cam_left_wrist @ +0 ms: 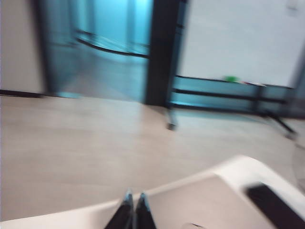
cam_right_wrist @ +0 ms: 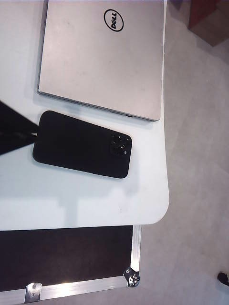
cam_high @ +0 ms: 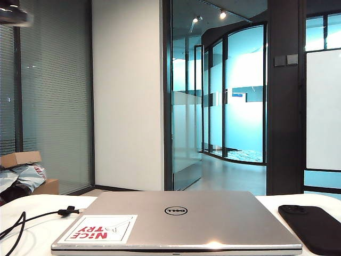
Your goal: Pick up the charging cable and the phone, plug the charging cable into the charging port on the phone, and finally place them back on the table.
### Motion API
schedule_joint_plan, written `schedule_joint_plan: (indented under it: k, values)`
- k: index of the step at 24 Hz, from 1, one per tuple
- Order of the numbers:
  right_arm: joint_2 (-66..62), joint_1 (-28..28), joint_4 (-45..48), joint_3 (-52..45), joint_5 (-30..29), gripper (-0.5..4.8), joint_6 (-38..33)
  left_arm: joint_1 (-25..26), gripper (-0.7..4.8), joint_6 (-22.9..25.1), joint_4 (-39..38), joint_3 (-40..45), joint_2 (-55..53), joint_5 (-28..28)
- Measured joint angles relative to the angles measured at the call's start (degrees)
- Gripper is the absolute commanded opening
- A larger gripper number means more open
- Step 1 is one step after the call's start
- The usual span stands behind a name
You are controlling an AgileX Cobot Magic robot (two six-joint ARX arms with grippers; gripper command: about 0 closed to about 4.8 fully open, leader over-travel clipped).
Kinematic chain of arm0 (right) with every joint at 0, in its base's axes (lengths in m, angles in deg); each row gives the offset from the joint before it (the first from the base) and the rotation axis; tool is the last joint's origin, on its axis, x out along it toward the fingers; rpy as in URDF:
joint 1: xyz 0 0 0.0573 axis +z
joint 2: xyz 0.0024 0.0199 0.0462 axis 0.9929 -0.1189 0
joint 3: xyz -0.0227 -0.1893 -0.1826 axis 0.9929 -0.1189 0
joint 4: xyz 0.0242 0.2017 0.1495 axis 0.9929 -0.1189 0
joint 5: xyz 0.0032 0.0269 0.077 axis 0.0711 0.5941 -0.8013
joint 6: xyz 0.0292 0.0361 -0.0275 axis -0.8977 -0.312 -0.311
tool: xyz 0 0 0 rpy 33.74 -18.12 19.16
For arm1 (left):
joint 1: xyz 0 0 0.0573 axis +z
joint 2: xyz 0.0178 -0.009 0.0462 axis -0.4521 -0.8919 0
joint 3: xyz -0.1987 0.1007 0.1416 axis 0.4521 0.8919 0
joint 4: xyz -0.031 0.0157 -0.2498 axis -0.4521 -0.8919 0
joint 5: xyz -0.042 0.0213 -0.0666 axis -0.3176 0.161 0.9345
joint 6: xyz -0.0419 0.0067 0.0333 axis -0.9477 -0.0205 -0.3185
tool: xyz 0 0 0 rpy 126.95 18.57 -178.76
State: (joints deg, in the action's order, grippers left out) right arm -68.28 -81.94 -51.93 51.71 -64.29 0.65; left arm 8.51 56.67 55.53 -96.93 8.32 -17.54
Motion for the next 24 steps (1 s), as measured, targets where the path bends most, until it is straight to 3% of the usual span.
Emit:
schedule_joint_plan:
  k: [5, 8, 18, 24]
  values:
    - [0.0, 0.0, 0.2, 0.0, 0.0, -0.01, 0.0, 17.6, -0.06, 6.3, -2.8, 1.2, 8.5, 0.0]
    - [0.0, 0.0, 0.2, 0.0, 0.0, -0.01, 0.0, 21.6, -0.06, 6.3, -3.7, 3.9, 12.7, -0.2]
    - [0.0, 0.0, 0.2, 0.0, 0.0, -0.01, 0.0, 21.9, -0.06, 6.4, -2.7, 16.9, 22.5, -0.1]
    - [0.0, 0.0, 0.2, 0.0, 0.0, -0.01, 0.0, 21.9, -0.06, 6.2, -4.3, 17.5, 23.8, -0.2]
